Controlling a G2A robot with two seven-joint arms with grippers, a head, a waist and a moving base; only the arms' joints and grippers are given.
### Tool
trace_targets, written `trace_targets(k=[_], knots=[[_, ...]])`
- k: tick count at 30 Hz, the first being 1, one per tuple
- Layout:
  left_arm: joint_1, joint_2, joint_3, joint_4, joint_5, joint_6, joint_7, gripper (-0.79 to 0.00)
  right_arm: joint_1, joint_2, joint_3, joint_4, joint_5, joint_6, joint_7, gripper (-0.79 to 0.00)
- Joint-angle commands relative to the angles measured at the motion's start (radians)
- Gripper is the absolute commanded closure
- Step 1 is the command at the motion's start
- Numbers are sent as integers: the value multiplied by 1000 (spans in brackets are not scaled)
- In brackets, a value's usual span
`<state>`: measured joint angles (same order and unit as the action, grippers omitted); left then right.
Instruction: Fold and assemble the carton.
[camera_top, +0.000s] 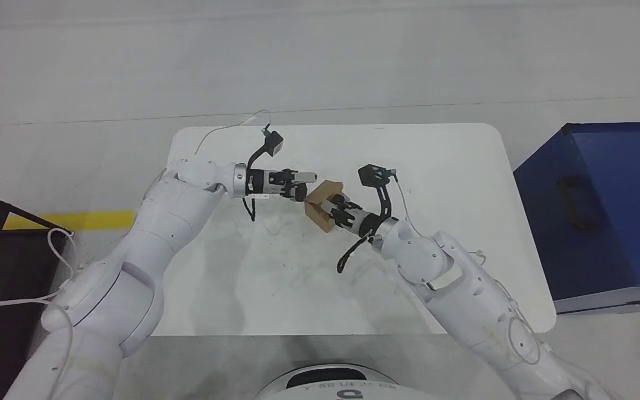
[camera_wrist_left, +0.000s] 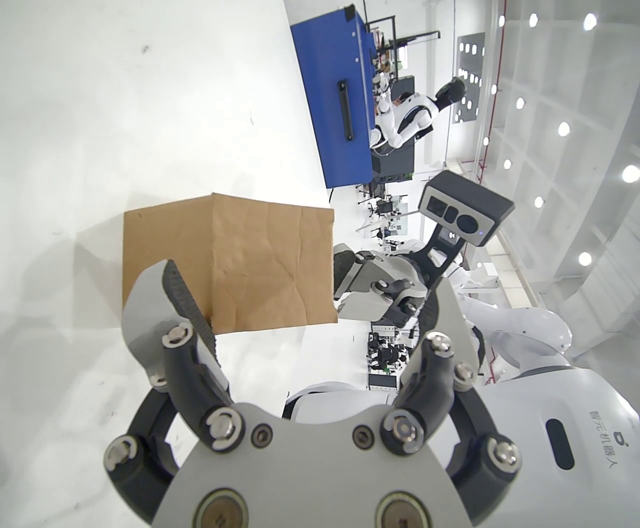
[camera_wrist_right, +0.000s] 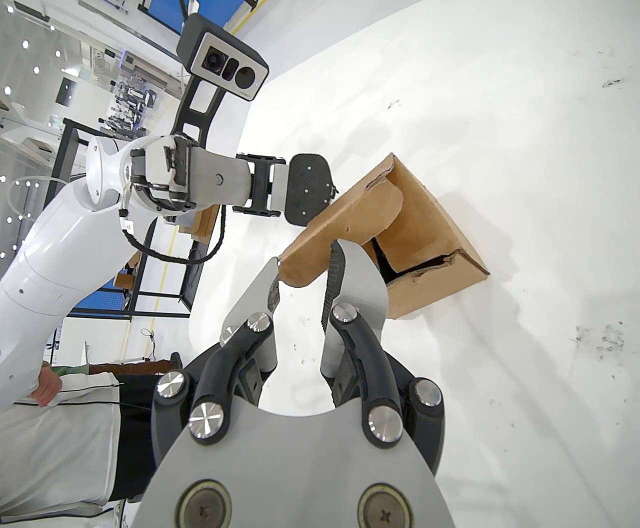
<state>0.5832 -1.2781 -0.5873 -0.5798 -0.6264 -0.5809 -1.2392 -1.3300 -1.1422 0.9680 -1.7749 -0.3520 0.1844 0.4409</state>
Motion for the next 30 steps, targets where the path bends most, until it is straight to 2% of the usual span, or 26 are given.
trace_targets(k=[1,9,16,24,30], knots=[[-1,-5,3,0,8,3,-3,-785,4,-2,-3,5,4,-1,2,-246],[-11,-19,9,4,56,0,0,-785,1,-8,2,17,7,-10,-6,-243],[-12,-27,15,1,101,-8,8,-785,-45,-1,43,5,17,-28,0,-243],[-14,-32,5,18,117,-19,19,-785,-135,15,152,-21,91,-73,-3,-231],[-14,-39,6,20,148,-28,28,-785,-187,25,222,-23,90,-54,-24,-219]])
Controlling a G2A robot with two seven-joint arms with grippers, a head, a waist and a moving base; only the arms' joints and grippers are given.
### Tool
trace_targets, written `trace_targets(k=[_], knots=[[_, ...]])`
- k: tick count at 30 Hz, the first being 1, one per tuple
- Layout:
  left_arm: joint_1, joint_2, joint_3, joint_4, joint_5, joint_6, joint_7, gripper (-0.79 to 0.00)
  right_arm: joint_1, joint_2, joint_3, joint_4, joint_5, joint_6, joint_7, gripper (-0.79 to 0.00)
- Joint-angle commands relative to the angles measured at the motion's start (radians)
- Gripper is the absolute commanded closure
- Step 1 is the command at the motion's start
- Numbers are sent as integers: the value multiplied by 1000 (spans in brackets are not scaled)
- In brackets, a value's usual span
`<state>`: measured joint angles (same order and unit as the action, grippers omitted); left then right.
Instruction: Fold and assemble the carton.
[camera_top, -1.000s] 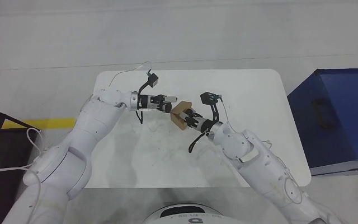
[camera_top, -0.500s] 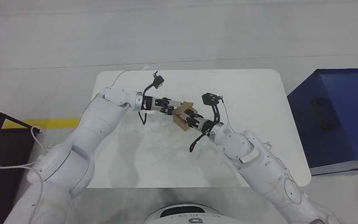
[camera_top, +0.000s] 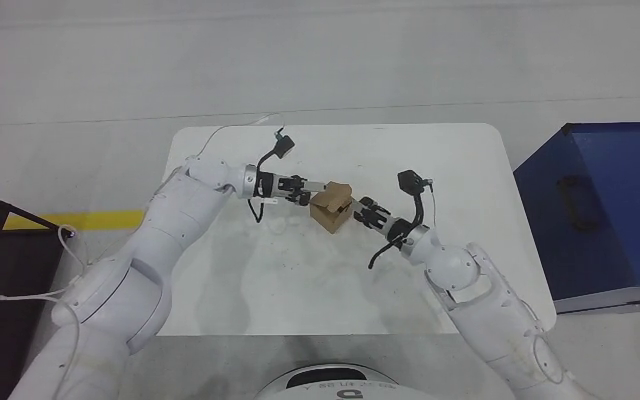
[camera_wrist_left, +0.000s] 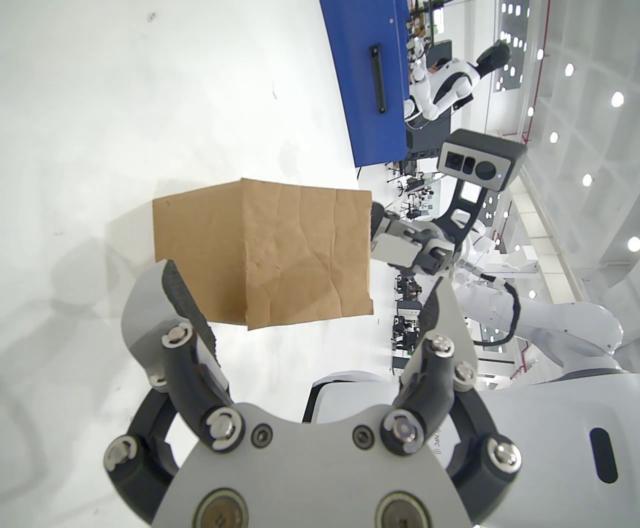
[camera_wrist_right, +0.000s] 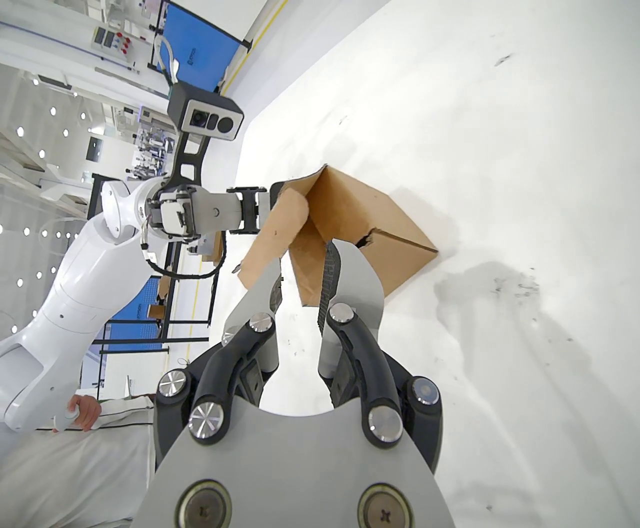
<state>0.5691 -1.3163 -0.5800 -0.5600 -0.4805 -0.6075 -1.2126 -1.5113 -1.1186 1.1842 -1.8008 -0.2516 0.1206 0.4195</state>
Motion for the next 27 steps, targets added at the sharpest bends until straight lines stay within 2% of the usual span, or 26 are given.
trace_targets(k=[1,3,5,7,12,18,27], knots=[[1,-3,-1,2,4,-1,1,-785,-9,1,6,6,-14,17,-1,-222],[-4,-6,1,13,25,-6,10,-785,-9,0,2,15,-11,21,4,-234],[-10,-11,7,25,60,-12,40,-785,-5,-3,-7,24,-6,20,4,-320],[-17,-18,17,37,106,-12,84,-785,1,-6,-18,32,2,17,1,-351],[-27,-42,41,47,181,-4,147,-745,9,-12,-35,49,16,2,-12,-357],[-32,-68,54,64,201,-9,136,-736,3,-19,-34,61,32,-15,-80,-342],[-46,-94,53,104,212,-24,121,-748,-20,-21,-29,49,25,-45,-106,-332]])
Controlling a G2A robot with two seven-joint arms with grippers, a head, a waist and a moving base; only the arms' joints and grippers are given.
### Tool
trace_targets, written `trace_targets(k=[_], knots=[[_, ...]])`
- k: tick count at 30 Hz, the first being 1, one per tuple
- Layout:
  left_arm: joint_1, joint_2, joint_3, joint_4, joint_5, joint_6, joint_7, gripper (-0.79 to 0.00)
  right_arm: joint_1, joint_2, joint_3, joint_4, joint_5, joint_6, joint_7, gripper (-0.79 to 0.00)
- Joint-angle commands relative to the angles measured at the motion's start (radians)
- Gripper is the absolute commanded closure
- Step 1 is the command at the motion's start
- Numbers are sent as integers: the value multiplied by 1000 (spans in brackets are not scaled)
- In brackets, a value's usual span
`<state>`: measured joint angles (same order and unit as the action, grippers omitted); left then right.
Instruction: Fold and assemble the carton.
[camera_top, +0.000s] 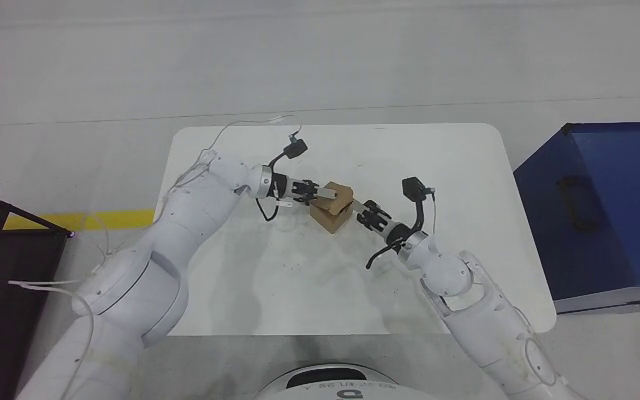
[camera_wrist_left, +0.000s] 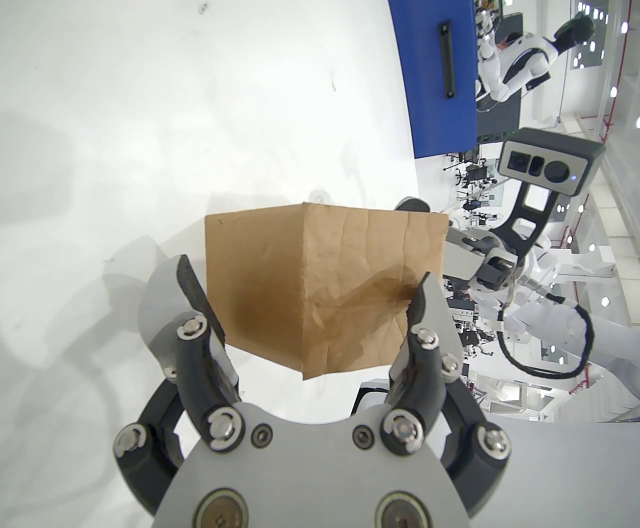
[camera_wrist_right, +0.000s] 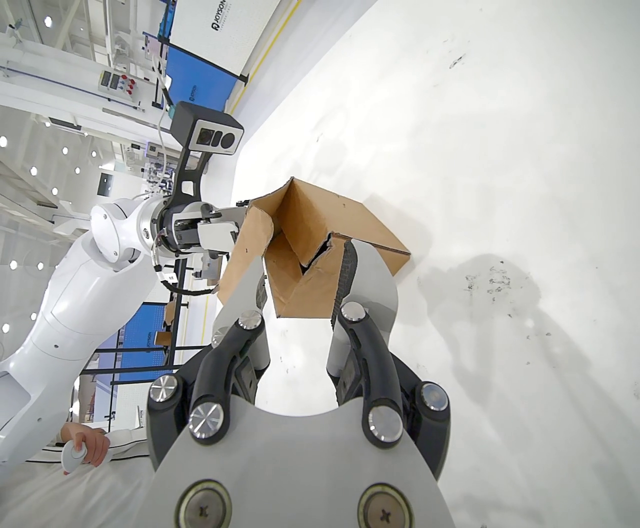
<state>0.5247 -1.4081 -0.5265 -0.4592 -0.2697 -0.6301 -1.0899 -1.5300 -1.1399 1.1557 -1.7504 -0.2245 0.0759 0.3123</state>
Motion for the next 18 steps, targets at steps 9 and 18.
trace_targets(k=[9,18], knots=[[-7,-20,-7,35,9,-17,-17,-751,-2,-2,-11,-15,-27,-14,26,-329],[-6,-30,-20,56,12,-32,-29,-763,21,-6,-32,-1,-64,8,58,-320]])
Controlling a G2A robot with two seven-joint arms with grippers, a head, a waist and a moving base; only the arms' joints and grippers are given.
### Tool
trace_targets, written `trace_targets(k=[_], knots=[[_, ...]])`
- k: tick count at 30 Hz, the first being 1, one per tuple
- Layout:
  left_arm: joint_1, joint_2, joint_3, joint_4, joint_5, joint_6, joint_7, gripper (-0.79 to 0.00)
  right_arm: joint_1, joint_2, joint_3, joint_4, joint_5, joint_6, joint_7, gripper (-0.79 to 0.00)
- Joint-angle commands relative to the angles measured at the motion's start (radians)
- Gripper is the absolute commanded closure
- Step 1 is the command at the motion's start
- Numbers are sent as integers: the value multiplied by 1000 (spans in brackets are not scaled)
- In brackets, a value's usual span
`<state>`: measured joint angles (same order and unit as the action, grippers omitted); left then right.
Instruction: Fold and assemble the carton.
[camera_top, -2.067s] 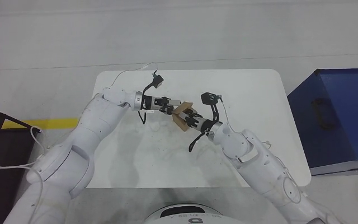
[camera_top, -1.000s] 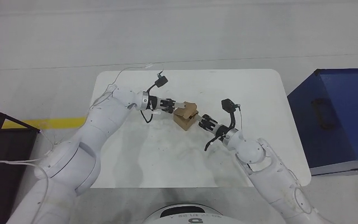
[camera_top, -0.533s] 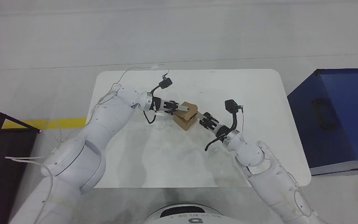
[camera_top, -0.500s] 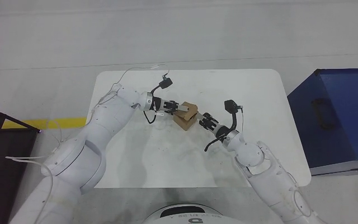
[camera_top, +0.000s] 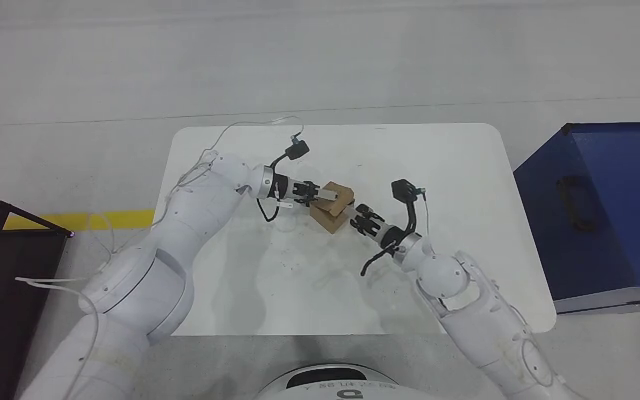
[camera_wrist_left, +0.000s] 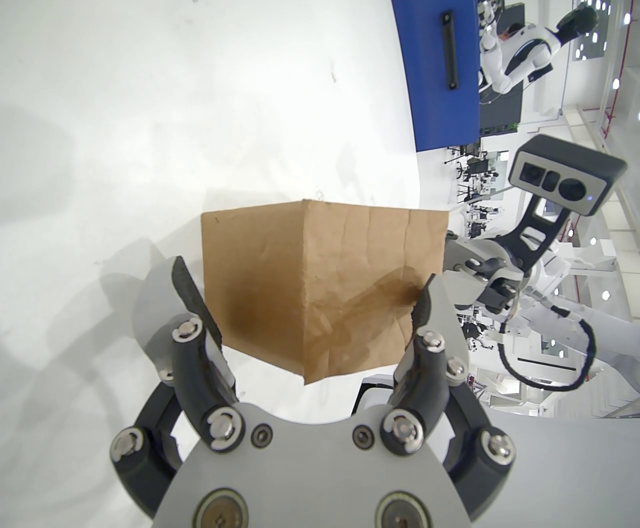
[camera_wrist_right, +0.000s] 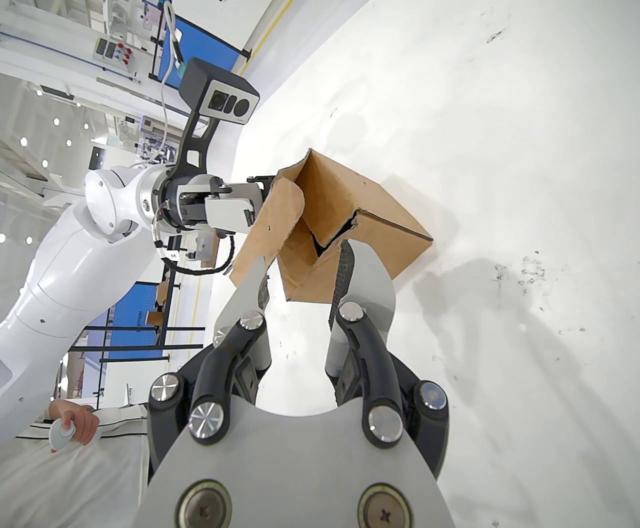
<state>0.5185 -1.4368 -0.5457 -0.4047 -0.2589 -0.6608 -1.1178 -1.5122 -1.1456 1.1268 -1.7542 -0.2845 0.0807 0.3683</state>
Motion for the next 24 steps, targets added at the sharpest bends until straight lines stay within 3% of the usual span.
trace_targets(k=[1,24], knots=[[2,-2,-3,2,1,-3,-2,-763,8,-2,-7,6,-7,7,4,-323],[3,-17,-27,19,31,-8,-31,-757,50,-16,-34,51,-30,30,26,-320]])
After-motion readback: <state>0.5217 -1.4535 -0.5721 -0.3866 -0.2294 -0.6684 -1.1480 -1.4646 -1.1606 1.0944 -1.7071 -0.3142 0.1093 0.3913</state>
